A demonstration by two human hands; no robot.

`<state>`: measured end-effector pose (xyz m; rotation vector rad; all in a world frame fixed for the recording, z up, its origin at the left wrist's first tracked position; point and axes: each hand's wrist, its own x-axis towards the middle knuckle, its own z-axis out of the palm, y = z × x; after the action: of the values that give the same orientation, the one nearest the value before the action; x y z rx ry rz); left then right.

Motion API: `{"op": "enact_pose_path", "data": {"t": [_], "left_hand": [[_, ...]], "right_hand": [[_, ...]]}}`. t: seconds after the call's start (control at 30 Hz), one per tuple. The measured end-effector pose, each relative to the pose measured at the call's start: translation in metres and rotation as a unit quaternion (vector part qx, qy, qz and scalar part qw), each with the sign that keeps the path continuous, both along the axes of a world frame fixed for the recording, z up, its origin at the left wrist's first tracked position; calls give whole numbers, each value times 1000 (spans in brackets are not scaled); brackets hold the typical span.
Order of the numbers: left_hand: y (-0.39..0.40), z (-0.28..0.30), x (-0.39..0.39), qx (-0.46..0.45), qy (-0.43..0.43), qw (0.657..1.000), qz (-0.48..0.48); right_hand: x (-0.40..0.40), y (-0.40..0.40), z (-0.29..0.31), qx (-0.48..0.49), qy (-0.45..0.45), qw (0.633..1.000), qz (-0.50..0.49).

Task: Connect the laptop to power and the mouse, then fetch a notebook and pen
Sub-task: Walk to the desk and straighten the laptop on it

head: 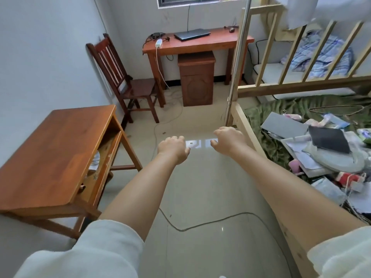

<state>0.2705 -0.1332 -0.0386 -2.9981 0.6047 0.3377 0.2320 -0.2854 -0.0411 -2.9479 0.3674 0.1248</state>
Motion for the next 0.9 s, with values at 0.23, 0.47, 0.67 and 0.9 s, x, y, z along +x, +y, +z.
{"op": "enact_pose_path", "data": {"t": [0.23, 0.47, 0.67, 0.9], "left_hand": [[-38, -4, 156, 34, -11, 999, -2], [-70, -8, 350, 55, -9, 998, -33], [-109, 0, 508, 71, -25, 996, -49], [-187, -2, 682, 67, -39, 994, -73]], "right_hand": [[163, -34, -4, -26, 9, 999, 21], [345, -63, -14, -7, 39, 999, -26], [487, -104, -7, -4, 23, 999, -44], [658, -185, -9, -10, -19, 998, -64]]}}
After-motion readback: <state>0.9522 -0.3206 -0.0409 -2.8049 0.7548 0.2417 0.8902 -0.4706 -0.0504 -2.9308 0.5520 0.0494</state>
